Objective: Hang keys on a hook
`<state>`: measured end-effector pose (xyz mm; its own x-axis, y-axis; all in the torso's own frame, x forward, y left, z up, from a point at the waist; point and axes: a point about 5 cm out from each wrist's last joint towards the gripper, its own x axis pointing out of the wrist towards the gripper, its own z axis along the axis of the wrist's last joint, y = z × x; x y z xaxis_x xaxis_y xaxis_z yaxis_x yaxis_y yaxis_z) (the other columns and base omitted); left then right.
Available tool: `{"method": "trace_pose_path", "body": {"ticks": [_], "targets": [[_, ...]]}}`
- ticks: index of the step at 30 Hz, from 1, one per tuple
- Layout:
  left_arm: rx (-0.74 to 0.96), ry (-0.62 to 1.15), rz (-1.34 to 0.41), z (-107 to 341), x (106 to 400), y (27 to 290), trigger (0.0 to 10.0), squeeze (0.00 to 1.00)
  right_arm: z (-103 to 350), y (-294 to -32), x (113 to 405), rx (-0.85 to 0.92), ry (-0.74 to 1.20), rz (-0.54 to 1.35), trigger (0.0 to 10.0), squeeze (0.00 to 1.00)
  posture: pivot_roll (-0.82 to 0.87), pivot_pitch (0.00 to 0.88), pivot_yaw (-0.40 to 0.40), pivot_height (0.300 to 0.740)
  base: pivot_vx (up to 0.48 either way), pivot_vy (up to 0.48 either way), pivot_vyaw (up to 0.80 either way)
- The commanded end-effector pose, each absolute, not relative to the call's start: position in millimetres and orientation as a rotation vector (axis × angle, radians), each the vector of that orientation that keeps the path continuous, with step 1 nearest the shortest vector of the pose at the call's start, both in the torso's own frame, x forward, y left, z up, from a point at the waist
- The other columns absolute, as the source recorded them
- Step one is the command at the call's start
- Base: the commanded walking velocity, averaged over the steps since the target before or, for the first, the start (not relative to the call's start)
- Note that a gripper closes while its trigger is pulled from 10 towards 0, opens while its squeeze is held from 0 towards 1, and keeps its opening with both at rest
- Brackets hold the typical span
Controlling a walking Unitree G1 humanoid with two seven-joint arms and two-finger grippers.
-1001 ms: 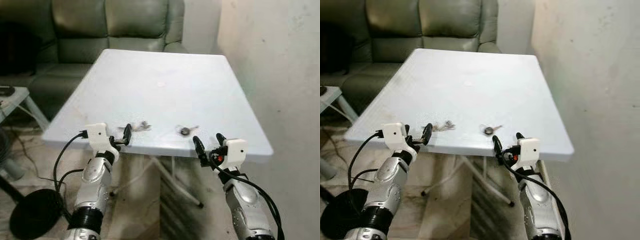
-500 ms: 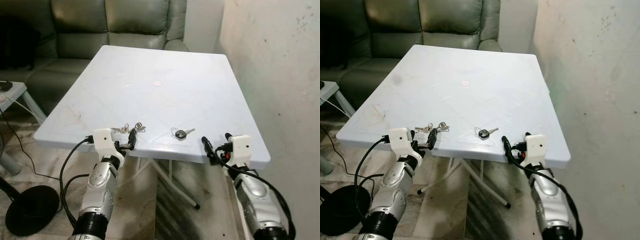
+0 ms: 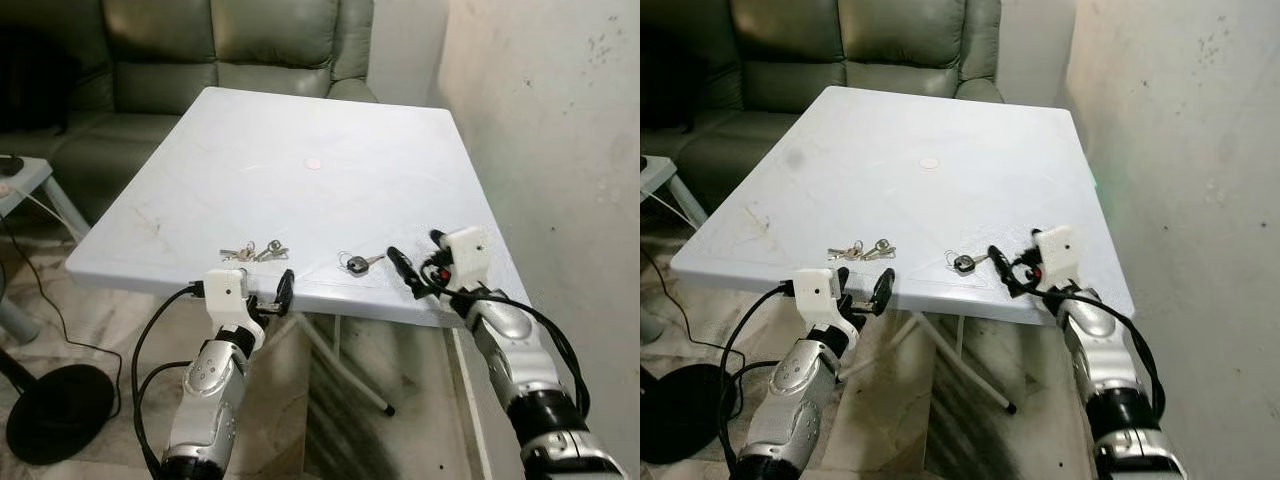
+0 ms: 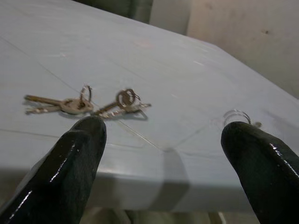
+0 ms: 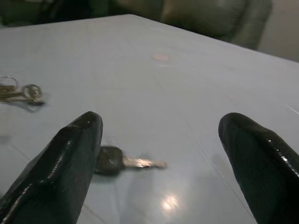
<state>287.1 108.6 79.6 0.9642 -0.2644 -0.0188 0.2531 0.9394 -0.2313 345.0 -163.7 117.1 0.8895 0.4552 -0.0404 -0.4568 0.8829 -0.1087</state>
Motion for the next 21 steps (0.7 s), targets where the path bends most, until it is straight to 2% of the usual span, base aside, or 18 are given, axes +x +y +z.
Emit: {"method": "trace_pose_path", "body": {"ticks": [1, 7, 21], "targets": [[-0.218, 0.042, -0.278, 84.6, 283.6, 103.8, 10.0, 0.00, 118.8, -160.1, 349.1, -0.126, 0.026, 0.516, 10.0, 0.00, 0.14, 0.015, -0.063, 0.740, 0.000, 0.000, 0.00], [-0.224, 0.037, -0.285, 89.4, 276.4, 98.8, 10.0, 0.00, 121.9, -146.4, 357.8, -0.152, 0.063, 0.634, 10.0, 0.00, 0.15, 0.028, -0.076, 0.740, 0.000, 0.000, 0.00], [-0.226, 0.040, -0.276, 95.8, 270.2, 96.2, 10.0, 0.00, 117.3, -127.1, 367.5, -0.179, 0.155, 0.702, 10.0, 0.00, 0.18, 0.041, -0.093, 0.740, 0.000, 0.000, 0.00]]}}
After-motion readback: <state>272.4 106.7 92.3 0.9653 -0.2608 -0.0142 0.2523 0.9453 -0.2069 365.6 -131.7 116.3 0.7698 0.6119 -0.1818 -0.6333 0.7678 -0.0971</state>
